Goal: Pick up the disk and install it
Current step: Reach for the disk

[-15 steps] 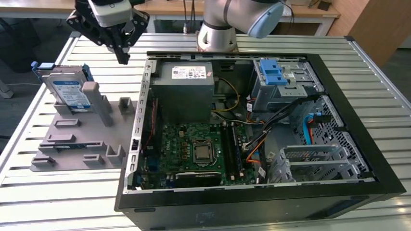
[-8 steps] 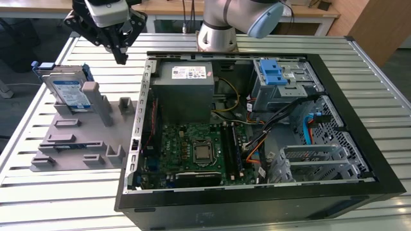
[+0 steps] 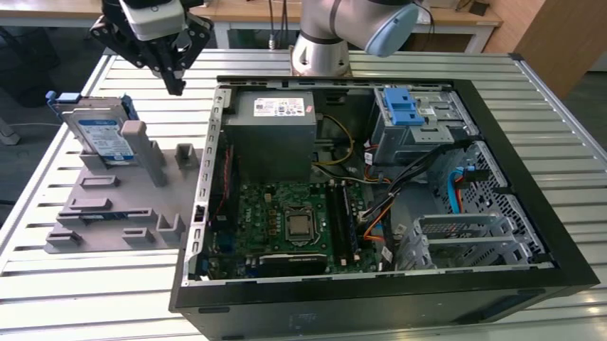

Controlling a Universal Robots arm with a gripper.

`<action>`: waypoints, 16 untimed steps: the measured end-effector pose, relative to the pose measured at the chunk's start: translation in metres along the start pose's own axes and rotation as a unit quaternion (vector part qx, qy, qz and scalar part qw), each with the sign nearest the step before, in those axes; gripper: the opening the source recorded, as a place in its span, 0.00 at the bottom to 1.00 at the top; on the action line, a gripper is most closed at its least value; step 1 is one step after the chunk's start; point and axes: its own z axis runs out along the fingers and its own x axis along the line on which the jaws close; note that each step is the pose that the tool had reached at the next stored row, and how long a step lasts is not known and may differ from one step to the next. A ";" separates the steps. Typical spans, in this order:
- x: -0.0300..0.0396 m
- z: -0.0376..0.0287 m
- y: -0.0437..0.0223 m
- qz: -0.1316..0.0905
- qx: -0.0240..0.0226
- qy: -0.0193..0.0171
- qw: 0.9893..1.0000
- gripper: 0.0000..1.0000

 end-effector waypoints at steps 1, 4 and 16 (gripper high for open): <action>0.0005 0.0001 0.0000 0.000 0.000 0.000 1.000 0.11; 0.0021 0.0001 -0.0001 0.000 0.000 0.000 1.000 0.11; 0.0085 0.0005 -0.0006 0.000 0.000 0.000 1.000 0.11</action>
